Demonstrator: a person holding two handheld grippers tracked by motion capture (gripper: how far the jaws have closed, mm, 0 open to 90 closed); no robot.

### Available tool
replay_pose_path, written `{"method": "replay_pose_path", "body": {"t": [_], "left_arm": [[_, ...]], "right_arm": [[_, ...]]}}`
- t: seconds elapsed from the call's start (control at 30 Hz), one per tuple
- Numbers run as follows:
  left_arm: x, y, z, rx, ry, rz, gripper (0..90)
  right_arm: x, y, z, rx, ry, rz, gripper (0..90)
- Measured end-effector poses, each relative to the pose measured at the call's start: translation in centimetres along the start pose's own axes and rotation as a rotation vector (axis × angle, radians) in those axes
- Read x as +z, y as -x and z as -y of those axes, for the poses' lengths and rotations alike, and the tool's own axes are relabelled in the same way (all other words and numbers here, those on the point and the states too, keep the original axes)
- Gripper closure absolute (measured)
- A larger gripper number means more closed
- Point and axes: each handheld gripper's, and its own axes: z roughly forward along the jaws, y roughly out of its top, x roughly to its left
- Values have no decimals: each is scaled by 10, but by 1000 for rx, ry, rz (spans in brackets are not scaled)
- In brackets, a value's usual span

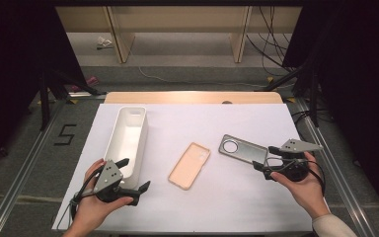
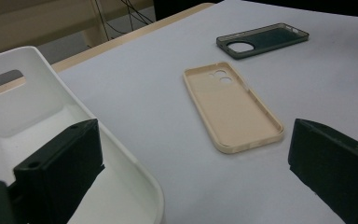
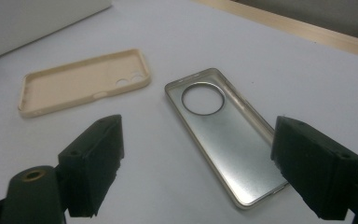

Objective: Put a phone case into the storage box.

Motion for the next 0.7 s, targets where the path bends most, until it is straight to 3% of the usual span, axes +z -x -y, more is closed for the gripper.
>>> {"method": "replay_pose_path", "body": {"t": [0.23,0.37,0.43,0.6,0.7], "left_arm": [[0,0,0,0,1,2,26],[0,0,0,0,1,2,26],[0,1,-1,-1,2,2,27],[1,0,0,-3,1,6,30],[0,0,0,-4,3,6,31]], "right_arm": [[3,3,-2,1,-5,14,190],[5,6,-5,-1,-13,25,270],[9,11,-8,15,-33,44,429],[19,21,-12,8,-82,84,691],[30,28,-18,2,-140,115,843]]}}
